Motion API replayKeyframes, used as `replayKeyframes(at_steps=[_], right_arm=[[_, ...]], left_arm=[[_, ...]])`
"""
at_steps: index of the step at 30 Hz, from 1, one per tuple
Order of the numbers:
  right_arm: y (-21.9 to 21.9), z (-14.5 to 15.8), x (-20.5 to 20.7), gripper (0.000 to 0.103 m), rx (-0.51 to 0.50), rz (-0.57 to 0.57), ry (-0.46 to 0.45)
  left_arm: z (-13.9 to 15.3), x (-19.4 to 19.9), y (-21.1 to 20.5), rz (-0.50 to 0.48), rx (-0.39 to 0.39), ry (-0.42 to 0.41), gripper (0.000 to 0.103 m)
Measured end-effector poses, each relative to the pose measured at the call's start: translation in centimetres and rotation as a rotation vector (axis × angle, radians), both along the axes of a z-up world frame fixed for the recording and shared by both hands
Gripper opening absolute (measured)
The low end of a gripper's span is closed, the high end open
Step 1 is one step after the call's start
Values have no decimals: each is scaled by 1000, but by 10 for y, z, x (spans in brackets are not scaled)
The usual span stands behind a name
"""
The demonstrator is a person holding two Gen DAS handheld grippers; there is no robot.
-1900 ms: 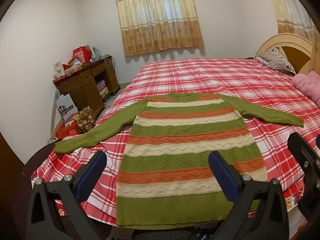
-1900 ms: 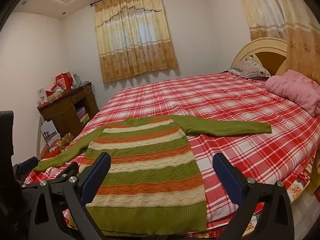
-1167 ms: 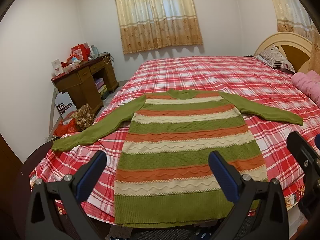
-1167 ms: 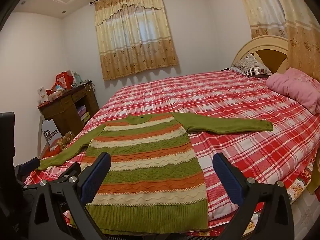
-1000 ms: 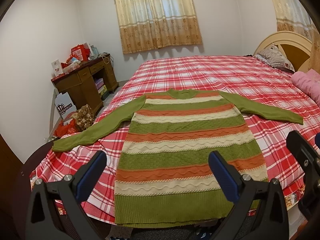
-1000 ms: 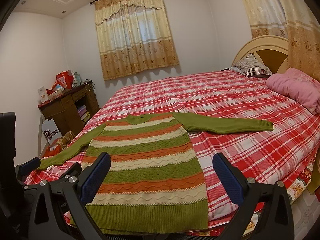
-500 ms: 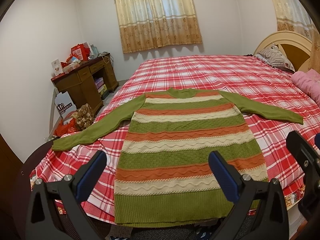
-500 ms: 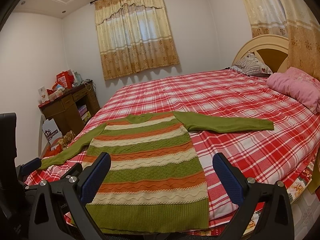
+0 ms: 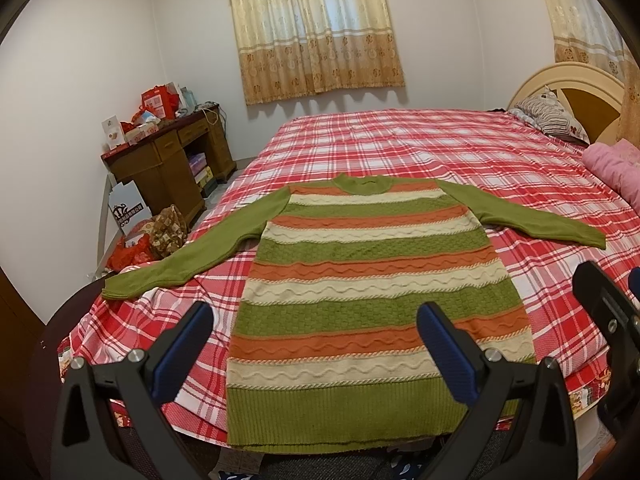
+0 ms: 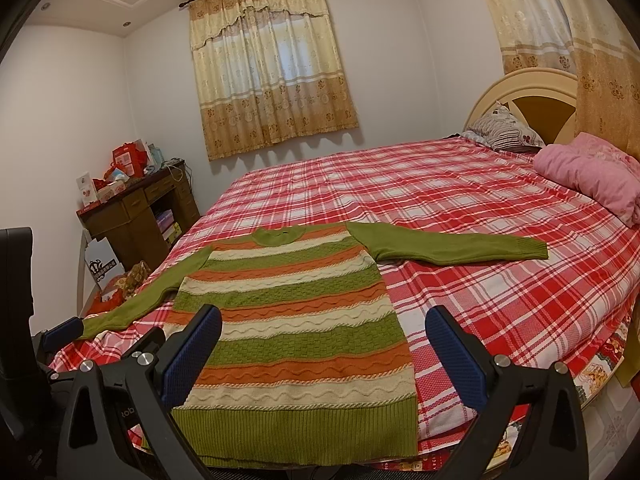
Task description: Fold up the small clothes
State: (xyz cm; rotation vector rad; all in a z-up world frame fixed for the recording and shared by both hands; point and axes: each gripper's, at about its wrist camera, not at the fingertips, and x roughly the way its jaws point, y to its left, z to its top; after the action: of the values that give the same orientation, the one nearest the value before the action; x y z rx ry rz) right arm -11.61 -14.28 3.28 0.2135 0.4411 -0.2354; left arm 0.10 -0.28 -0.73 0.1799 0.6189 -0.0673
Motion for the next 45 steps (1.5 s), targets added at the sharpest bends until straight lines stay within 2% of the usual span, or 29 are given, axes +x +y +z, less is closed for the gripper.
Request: replayKeyframes(at_steps=[37,45], right_arm=[[-18,-12,17,102,30,-45,61],[-43,-29,31,102,52,-98,95]], left_arm=[[-15,17,-2,-9,-11,76,103],[-30,32,-2,-45,-63,111,103]])
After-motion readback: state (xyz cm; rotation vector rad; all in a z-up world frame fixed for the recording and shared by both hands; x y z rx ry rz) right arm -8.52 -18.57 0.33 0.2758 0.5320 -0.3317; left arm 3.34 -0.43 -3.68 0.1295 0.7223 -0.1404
